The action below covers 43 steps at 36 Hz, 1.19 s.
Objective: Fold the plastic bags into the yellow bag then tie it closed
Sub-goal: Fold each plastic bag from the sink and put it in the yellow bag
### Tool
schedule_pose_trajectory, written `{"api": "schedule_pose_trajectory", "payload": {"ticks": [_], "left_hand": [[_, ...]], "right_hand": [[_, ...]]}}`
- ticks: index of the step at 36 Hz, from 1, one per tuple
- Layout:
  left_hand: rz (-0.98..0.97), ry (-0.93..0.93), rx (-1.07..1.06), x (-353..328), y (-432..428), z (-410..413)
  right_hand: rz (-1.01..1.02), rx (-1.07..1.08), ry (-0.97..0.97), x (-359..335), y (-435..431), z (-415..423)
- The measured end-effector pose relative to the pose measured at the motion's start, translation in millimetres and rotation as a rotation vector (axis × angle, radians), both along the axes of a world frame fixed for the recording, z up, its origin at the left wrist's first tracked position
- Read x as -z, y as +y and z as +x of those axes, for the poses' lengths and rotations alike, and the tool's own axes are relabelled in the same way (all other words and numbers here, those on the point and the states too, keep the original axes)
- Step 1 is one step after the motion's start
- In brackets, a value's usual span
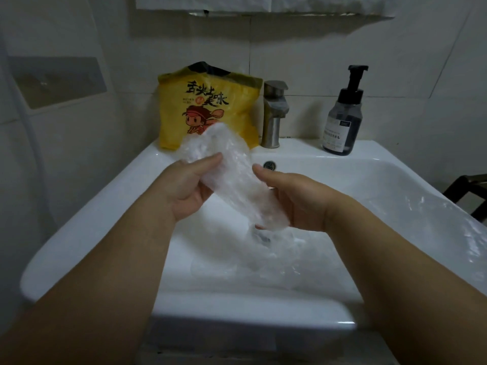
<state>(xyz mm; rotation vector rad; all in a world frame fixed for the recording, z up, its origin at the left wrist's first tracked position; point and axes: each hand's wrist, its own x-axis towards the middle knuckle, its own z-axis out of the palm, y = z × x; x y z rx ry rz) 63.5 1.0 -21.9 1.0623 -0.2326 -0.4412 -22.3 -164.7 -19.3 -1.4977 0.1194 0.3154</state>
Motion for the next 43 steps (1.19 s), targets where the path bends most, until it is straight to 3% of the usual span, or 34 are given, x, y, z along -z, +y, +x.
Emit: {"api": "schedule_pose_trajectory", "payload": {"ticks": [6,10,13,17,23,25,28,31,34,39,43], "left_hand": [[0.166,-0.148,0.218,3.5,-6.1,-7.2],[0.241,-0.149,0.076,3.6,-6.6,-3.0],[0.176,-0.100,0.057,2.0,-1.2,4.9],[0.207,-0.050,0.241,4.1,-2.5,0.0],[0.132,0.043,-0.020,3.8,1.7,8.7],[0.112,0.135,-0.033,4.4,4.2,11.3],[0.174,0.280,-0.030,5.7,3.6,11.4],[0.201,0.325,-0.045,10.0,2.7,16.2],[0.242,0.274,-0.011,11.2,2.1,16.4],[0.319,0.051,0.066,12.4,-0.4,11.3],[0.328,-0.103,0.139,9.6,-6.3,4.3]], "right_hand": [[-0.100,0.238,-0.086,5.9,4.6,3.7],[0.030,0.349,-0.102,-1.2,2.6,3.3],[0.085,0.359,-0.085,-2.9,2.0,2.8],[0.066,0.248,-0.076,-1.6,5.7,0.4],[0.136,0.264,-0.219,-3.2,3.7,3.8],[-0.106,0.326,-0.341,1.1,-3.3,4.7],[-0.606,0.219,-0.491,6.5,-0.8,-0.2],[-0.785,0.108,-0.604,9.0,8.6,-1.2],[-0.858,0.144,-0.703,5.2,14.6,-3.6],[-0.781,0.123,-0.626,3.3,17.5,-6.5],[-0.502,0.239,-0.486,-1.9,16.5,-4.5]]}}
